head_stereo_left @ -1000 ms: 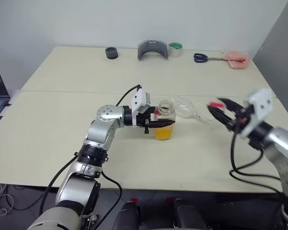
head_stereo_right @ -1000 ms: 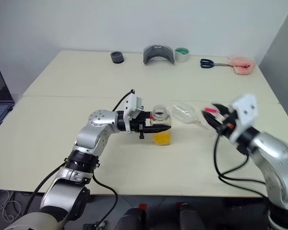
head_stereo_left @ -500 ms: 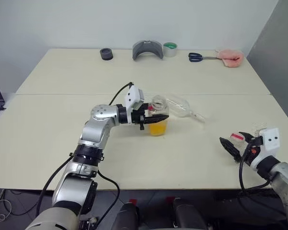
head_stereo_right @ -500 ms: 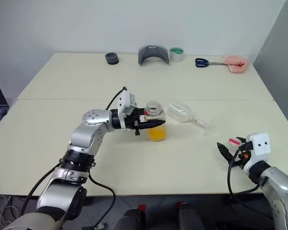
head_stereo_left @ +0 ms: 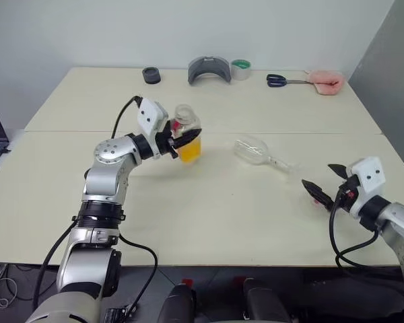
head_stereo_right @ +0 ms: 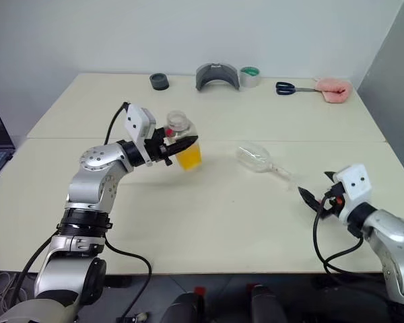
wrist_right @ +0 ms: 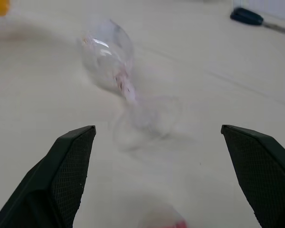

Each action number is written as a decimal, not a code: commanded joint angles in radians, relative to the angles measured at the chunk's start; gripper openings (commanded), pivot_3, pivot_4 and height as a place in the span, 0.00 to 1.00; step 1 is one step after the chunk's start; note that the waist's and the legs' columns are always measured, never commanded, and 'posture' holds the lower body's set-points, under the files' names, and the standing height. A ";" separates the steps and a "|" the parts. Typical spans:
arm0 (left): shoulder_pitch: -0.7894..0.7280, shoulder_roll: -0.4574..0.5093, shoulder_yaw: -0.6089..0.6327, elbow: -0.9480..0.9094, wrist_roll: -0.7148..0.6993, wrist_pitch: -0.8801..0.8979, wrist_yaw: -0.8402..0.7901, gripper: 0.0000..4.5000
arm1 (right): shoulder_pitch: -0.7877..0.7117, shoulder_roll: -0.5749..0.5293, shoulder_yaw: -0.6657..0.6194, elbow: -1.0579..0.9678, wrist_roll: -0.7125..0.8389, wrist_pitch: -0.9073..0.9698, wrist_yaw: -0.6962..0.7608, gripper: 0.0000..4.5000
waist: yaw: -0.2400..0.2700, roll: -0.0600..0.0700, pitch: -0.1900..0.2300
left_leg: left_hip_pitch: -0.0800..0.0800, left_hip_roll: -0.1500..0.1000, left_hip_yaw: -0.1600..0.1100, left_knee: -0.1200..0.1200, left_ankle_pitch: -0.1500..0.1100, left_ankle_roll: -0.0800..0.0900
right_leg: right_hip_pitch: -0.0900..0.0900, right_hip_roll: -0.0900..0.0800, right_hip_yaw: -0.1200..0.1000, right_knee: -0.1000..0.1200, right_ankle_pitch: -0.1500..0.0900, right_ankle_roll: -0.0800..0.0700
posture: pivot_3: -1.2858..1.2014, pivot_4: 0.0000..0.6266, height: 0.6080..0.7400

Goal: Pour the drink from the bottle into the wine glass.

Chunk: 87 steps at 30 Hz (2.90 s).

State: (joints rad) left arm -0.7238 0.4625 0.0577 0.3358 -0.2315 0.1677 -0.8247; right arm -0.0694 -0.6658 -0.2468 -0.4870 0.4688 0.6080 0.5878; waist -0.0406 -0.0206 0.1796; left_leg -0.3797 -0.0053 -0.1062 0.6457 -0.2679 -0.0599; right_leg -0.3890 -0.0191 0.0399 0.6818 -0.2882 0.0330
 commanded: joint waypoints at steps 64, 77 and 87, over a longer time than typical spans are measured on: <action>0.611 0.036 0.192 -0.463 -0.125 0.041 0.302 0.99 | -0.281 0.257 0.415 -0.135 -0.370 0.091 -0.191 1.00 | -0.004 -0.005 0.000 | -0.011 0.001 -0.003 0.002 0.000 -0.001 | -0.017 -0.006 0.001 0.011 0.001 -0.001 | 0.52 0.24 1.00; 0.434 0.166 -0.023 -0.486 -0.150 0.111 -0.047 0.99 | -0.275 0.083 0.822 -0.108 -1.054 0.318 -0.344 1.00 | 0.002 -0.005 -0.001 | -0.010 0.000 0.003 0.001 0.001 -0.002 | -0.016 -0.001 0.001 0.011 0.000 -0.002 | 0.52 0.24 1.00; 0.304 0.086 -0.115 -0.404 -0.106 0.074 -0.089 0.99 | -0.381 0.230 0.915 0.208 -1.327 0.338 -0.384 1.00 | 0.001 -0.005 -0.001 | -0.010 -0.001 0.002 0.001 0.001 -0.002 | -0.016 -0.001 0.001 0.011 0.000 -0.002 | 0.52 0.24 1.00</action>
State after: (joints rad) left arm -0.3992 0.5526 -0.0569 -0.0584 -0.3414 0.2630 -0.9083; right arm -0.4321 -0.4374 0.6719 -0.2980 -0.8135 0.9647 0.2255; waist -0.0398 -0.0257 0.1783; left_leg -0.3901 -0.0061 -0.1041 0.6471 -0.2663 -0.0627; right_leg -0.4051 -0.0204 0.0406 0.6926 -0.2882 0.0308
